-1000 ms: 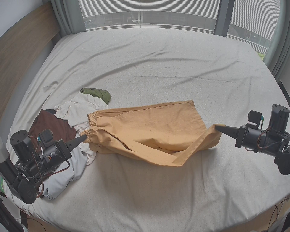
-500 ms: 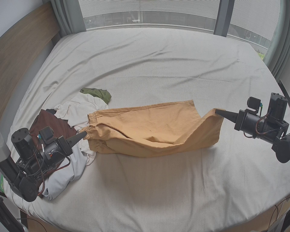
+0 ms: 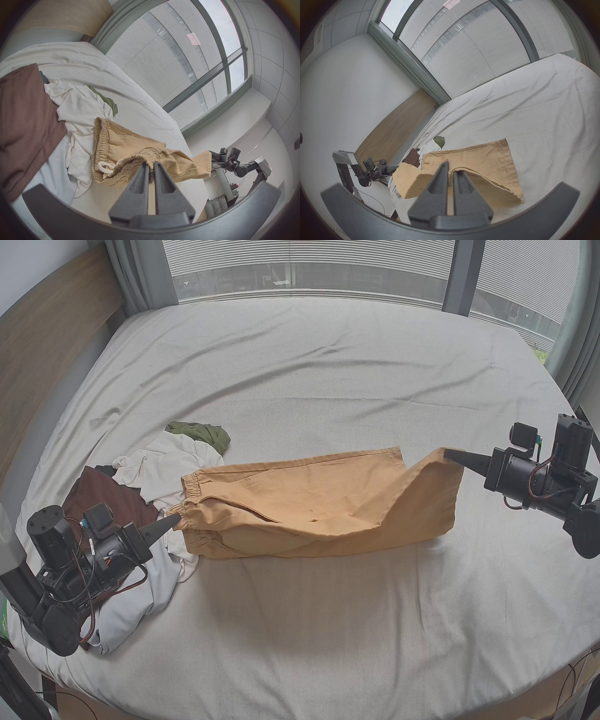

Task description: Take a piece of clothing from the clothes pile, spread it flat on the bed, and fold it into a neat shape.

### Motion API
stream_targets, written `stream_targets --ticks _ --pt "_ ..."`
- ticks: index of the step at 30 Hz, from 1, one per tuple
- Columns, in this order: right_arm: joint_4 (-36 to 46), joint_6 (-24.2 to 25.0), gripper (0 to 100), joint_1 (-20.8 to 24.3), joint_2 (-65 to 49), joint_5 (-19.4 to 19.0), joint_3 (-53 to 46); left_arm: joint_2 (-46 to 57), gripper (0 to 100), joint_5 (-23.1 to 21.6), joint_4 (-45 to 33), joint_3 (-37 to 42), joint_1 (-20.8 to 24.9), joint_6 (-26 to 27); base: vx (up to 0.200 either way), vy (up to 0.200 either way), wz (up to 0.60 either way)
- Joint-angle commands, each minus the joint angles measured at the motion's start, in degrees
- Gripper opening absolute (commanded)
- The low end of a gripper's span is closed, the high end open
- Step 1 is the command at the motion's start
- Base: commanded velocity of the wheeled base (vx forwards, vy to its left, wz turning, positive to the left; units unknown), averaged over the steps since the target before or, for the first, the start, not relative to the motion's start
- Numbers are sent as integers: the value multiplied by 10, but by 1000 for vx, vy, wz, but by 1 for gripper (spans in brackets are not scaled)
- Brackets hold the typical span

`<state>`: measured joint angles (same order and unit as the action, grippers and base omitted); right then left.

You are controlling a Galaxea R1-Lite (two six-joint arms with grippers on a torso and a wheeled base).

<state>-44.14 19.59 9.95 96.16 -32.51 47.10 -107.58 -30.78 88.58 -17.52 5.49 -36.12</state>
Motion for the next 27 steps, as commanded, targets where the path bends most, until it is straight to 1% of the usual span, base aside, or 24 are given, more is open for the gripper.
stream_targets --ticks 1,8,15,22,27 --pt "9 0 0 1 1 0 22 -9 0 0 0 -5 -1 -1 0 0 0" --pt "39 0 0 4 -2 0 48 -10 0 12 0 -12 -2 -2 0 0 0" --pt "53 0 0 3 -1 0 67 -10 0 12 0 -13 -3 -3 0 0 0" --pt "54 0 0 2 6 0 78 -9 0 19 0 -18 -2 -4 0 0 0" --pt "55 4 0 0 35 0 100 -14 0 29 0 -27 1 -7 0 0 0"
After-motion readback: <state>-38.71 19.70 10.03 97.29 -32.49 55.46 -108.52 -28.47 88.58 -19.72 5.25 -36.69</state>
